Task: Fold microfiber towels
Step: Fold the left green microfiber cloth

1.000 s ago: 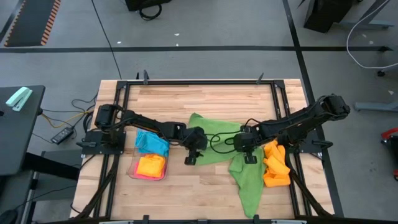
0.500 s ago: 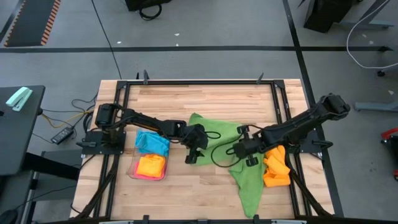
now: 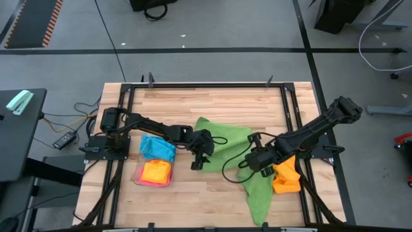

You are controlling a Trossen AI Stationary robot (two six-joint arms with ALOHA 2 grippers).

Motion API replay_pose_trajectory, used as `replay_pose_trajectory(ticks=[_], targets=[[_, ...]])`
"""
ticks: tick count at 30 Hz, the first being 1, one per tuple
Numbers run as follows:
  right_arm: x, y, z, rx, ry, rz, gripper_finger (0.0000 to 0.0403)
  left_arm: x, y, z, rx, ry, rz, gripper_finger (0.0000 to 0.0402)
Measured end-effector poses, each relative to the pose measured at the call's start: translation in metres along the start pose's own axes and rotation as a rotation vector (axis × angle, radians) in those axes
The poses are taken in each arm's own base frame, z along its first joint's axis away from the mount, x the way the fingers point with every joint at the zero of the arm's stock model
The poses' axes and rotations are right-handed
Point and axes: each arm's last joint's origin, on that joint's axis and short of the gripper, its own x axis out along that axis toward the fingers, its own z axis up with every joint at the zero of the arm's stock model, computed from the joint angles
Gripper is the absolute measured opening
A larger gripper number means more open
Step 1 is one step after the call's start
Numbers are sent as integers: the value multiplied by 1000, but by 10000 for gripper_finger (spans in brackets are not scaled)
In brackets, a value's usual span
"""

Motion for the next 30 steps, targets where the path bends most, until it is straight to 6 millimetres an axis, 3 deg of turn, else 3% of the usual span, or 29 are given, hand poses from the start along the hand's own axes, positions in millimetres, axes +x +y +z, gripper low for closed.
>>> replay_pose_trajectory(ticks=[9,16,23,30], targets=[[0,0,0,31,2,3,0,15,9,0,13,-69,-88,173],[0,0,1,32,-15,7,1,30,21,-11,-40,-46,-116,172],[0,0,1,36,-14,7,2,28,23,-13,-69,-29,-185,168],[0,0,1,37,-13,9,3,27,20,-15,-78,-7,-244,138]])
